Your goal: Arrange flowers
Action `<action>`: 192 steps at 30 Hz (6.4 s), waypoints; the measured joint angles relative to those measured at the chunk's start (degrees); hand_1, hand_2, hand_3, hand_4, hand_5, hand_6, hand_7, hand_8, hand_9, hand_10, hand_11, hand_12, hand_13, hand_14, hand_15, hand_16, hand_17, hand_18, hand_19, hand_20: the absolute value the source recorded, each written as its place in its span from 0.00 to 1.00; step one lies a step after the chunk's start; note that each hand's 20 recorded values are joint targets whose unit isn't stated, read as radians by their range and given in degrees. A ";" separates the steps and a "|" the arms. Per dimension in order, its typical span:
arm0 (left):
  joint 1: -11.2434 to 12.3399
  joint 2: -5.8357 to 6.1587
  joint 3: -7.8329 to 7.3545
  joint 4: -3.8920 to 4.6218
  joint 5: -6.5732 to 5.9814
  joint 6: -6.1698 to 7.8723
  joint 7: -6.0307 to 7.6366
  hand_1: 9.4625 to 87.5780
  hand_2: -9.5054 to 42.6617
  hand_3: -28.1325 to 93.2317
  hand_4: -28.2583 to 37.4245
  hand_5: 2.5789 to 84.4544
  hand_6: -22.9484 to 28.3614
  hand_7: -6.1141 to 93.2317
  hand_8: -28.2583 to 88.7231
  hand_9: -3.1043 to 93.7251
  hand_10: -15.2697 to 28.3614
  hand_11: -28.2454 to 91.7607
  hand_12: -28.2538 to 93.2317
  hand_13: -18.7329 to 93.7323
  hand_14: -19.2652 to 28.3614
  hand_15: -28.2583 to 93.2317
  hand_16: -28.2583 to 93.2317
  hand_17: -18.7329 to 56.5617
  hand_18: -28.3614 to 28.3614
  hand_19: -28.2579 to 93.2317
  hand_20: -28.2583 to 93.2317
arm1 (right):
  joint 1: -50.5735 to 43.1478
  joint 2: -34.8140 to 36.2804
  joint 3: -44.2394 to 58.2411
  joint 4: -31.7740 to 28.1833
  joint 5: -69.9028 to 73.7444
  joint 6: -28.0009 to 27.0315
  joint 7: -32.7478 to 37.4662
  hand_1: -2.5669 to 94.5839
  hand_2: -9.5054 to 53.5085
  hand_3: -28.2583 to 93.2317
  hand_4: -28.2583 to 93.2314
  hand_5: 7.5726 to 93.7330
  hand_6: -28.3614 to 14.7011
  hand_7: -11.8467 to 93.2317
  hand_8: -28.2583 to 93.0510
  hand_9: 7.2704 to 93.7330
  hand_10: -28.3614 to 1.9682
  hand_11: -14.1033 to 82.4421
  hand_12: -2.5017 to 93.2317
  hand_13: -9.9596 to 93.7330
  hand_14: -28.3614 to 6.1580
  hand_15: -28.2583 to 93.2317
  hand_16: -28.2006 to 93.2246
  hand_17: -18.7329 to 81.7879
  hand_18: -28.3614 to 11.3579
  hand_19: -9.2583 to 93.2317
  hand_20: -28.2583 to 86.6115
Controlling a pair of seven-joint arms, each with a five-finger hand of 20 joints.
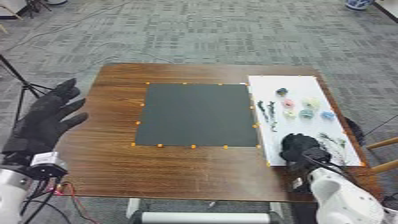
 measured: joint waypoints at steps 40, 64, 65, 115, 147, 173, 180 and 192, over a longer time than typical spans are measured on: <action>-12.29 13.14 0.08 2.73 -0.76 -1.06 -0.81 0.22 0.01 0.74 0.00 0.16 0.39 0.25 0.16 0.16 0.44 0.36 0.43 0.24 0.54 0.53 0.21 0.14 0.84 0.55 0.29 | 67.35 -39.15 -62.03 25.58 2.93 -4.26 7.93 0.30 0.18 1.00 0.21 0.69 0.59 0.71 0.55 0.75 0.52 0.83 0.77 0.73 0.42 0.96 0.63 0.47 0.17 0.88 0.59; -23.89 16.84 11.70 6.64 -1.24 -2.68 -2.88 0.21 0.02 0.74 0.01 0.16 0.39 0.23 0.18 0.17 0.41 0.34 0.45 0.25 0.51 0.53 0.19 0.15 0.83 0.58 0.26 | 66.33 -49.20 -62.03 36.53 5.01 -8.09 11.15 0.32 0.16 0.98 0.21 0.68 0.59 0.71 0.53 0.75 0.52 0.82 0.76 0.73 0.42 0.95 0.62 0.47 0.16 0.89 0.59; -24.48 16.95 12.11 6.76 -1.25 -2.80 -3.02 0.21 0.02 0.74 0.01 0.16 0.39 0.23 0.18 0.17 0.41 0.34 0.45 0.25 0.51 0.53 0.19 0.15 0.83 0.58 0.26 | 65.86 -49.57 -61.23 37.05 5.16 -8.36 11.32 0.32 0.16 0.98 0.21 0.68 0.59 0.70 0.53 0.75 0.52 0.82 0.76 0.73 0.42 0.95 0.62 0.48 0.16 0.89 0.59; -24.37 16.08 11.80 6.98 -1.62 -4.19 -4.10 0.22 0.03 0.77 0.00 0.18 0.45 0.25 0.16 0.16 0.55 0.37 0.43 0.20 0.67 0.57 0.20 0.08 0.87 0.54 0.30 | 58.67 -50.26 -52.53 36.77 3.37 -9.32 11.31 0.30 0.09 0.93 0.10 0.64 0.66 0.72 0.47 0.70 0.53 0.87 0.65 0.72 0.44 0.94 0.63 0.47 0.17 0.88 0.60; -9.58 8.52 1.22 1.46 -1.02 -2.24 -1.94 0.22 0.03 0.76 0.00 0.18 0.44 0.23 0.18 0.16 0.53 0.36 0.44 0.21 0.64 0.55 0.21 0.09 0.86 0.54 0.32 | 38.17 -23.83 -22.43 3.28 -6.65 1.68 5.30 0.41 0.00 0.59 0.00 0.50 0.42 0.30 0.18 0.47 0.38 0.50 0.33 0.52 0.34 0.87 0.52 0.40 0.11 0.87 0.67; -4.76 4.74 0.38 0.19 -0.36 -1.14 -1.20 0.22 0.03 0.76 0.00 0.17 0.44 0.24 0.17 0.16 0.52 0.36 0.43 0.21 0.63 0.55 0.21 0.09 0.86 0.54 0.31 | -10.91 -6.13 27.66 -0.22 -3.29 -21.58 21.18 0.28 0.00 0.79 0.00 0.51 0.41 0.32 0.18 0.42 0.33 0.59 0.39 0.47 0.29 0.86 0.50 0.36 0.08 0.83 0.67; -4.66 4.70 0.38 0.19 -0.36 -1.13 -1.12 0.22 0.03 0.77 0.00 0.17 0.44 0.24 0.17 0.16 0.52 0.37 0.43 0.21 0.63 0.55 0.21 0.09 0.86 0.54 0.31 | -13.67 -6.14 29.26 -0.22 -1.94 -22.05 21.98 0.26 0.00 0.88 0.00 0.56 0.53 0.45 0.16 0.54 0.41 0.65 0.42 0.56 0.35 0.86 0.51 0.40 0.11 0.85 0.67; -4.42 4.51 0.35 0.12 -0.40 -0.93 -1.10 0.22 0.04 0.77 0.00 0.17 0.44 0.24 0.17 0.16 0.52 0.37 0.43 0.21 0.64 0.55 0.21 0.09 0.86 0.54 0.31 | -8.83 -6.14 23.14 2.11 -1.87 -20.66 18.09 0.48 0.02 0.89 0.00 0.74 0.68 0.57 0.39 0.76 0.58 0.67 0.62 0.70 0.47 0.89 0.60 0.50 0.13 0.96 0.70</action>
